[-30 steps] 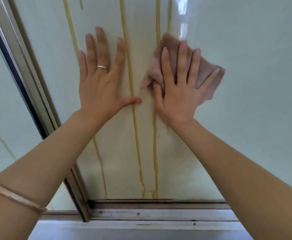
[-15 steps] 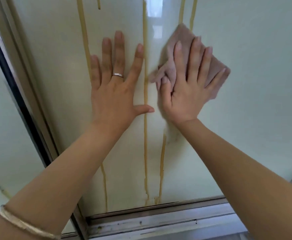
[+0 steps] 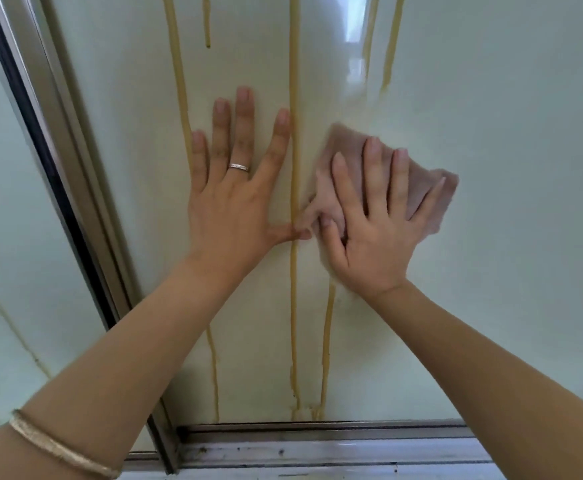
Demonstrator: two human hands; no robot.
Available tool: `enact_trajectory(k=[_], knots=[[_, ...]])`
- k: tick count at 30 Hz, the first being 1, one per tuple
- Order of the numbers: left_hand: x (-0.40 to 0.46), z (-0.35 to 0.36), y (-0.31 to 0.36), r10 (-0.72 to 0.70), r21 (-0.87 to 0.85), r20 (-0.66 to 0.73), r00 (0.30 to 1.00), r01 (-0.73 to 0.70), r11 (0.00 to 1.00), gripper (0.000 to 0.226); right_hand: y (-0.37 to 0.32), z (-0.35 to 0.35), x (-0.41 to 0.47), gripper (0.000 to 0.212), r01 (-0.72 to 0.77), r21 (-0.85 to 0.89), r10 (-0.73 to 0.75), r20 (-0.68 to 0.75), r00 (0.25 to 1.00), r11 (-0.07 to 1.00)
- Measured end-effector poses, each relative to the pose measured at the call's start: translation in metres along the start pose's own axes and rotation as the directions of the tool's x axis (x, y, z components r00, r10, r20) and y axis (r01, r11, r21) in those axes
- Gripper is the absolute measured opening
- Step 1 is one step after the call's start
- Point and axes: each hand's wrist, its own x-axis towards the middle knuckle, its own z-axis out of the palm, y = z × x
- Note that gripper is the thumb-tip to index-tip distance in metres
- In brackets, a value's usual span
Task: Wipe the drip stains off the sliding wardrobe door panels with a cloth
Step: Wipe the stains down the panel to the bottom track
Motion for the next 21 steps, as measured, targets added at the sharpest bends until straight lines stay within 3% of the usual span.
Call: enact_trajectory(k=[3,8,13,19,21], knots=[[0.0,0.001,0.0,-0.005,0.004,-0.012,1.0,0.005,1.0,0.116,0.015,-0.003,-0.002,0.054,0.143,0.035,-0.144,0.017,0.989,0.989],[0.0,0.004,-0.002,0.036,-0.005,-0.024,0.999,-0.036,0.999,0.122,-0.005,0.0,0.018,0.052,-0.059,0.036,0.061,-0.044,0.997,0.998],[0.001,-0.01,-0.025,0.085,0.0,0.004,0.996,-0.085,0.996,0.123,-0.017,0.001,-0.013,0.054,-0.004,0.024,0.004,0.028,1.0,1.0],[0.006,-0.021,-0.058,0.099,0.063,0.077,0.992,-0.104,0.993,0.133,-0.053,0.007,0.056,0.053,-0.104,0.031,0.106,-0.075,0.992,0.994],[0.005,-0.02,-0.059,0.111,0.062,0.07,0.991,-0.115,0.991,0.133,-0.056,0.01,0.034,0.053,-0.043,0.014,0.043,-0.043,0.998,0.999]])
